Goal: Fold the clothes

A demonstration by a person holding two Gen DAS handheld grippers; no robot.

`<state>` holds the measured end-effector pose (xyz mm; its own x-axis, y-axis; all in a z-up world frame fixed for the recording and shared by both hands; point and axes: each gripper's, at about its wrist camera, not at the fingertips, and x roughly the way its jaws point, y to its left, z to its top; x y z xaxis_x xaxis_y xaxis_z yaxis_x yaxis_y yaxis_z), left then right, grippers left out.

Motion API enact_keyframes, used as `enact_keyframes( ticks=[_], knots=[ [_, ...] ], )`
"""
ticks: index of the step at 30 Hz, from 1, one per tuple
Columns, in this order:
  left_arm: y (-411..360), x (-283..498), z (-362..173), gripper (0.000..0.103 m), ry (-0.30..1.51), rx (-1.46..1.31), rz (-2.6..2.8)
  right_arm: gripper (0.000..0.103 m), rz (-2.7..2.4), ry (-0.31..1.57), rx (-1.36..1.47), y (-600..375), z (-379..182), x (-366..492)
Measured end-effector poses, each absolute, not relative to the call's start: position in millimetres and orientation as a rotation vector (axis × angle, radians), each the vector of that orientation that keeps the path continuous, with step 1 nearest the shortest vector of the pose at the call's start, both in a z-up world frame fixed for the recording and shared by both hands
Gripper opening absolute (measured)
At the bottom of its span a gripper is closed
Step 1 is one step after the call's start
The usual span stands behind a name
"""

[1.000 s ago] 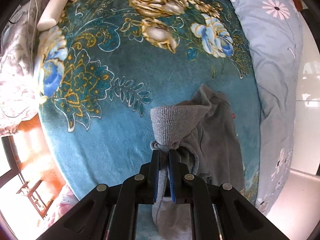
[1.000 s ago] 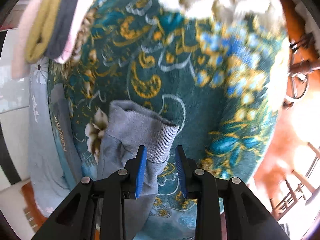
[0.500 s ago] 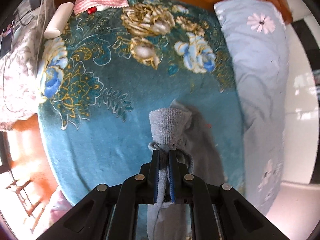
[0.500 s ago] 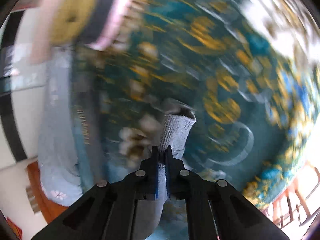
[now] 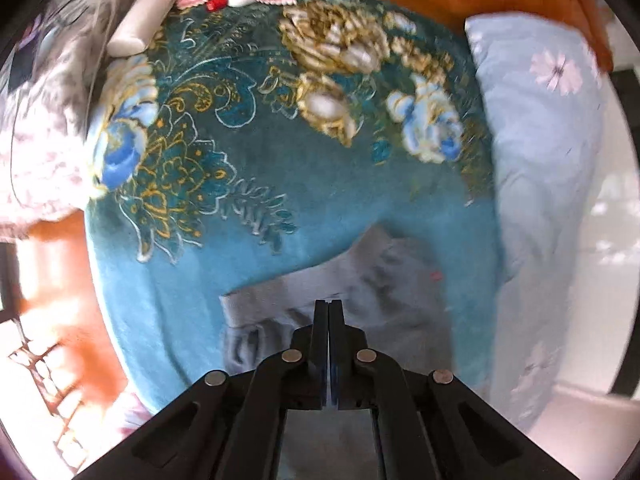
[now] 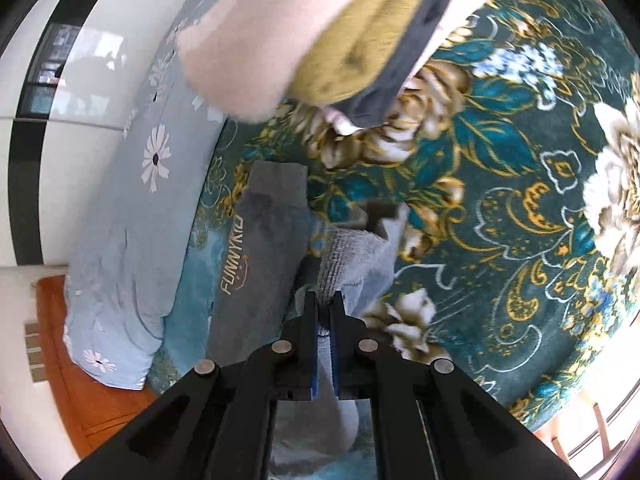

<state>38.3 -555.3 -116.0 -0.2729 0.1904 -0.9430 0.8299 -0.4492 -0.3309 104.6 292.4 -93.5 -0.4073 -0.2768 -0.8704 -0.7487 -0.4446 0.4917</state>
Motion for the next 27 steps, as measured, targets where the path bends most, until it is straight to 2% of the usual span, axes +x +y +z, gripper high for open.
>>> enact_keyframes(
  ticks=[8, 11, 12, 15, 17, 22, 23, 25, 27],
  knots=[
    [-553, 69, -224, 0.006, 1.328, 1.675, -1.536, 0.004, 1.788, 1.295, -1.476, 287, -87, 101],
    [-548, 76, -254, 0.022, 1.310, 1.732, -1.499, 0.004, 1.770, 1.236, -1.490, 285, -79, 102],
    [-546, 78, -264, 0.031, 1.304, 1.751, -1.486, 0.004, 1.768, 1.218, -1.495, 284, -77, 102],
    [-544, 83, -282, 0.042, 1.326, 1.755, -1.471, 0.004, 1.773, 1.170, -1.514, 277, -72, 98],
    [-542, 85, -289, 0.045, 1.335, 1.758, -1.470, 0.004, 1.780, 1.141, -1.528, 271, -70, 94],
    [-537, 85, -291, 0.042, 1.403, 1.753, -1.485, 0.005, 1.789, 1.125, -1.543, 257, -71, 88],
    [-536, 85, -290, 0.038, 1.418, 1.745, -1.480, 0.005, 1.793, 1.126, -1.545, 255, -72, 86],
    [-533, 86, -287, 0.015, 1.433, 1.726, -1.469, 0.005, 1.806, 1.135, -1.538, 251, -73, 83],
    [-531, 84, -280, 0.013, 1.424, 1.708, -1.472, 0.005, 1.819, 1.144, -1.531, 249, -74, 80]
  ],
)
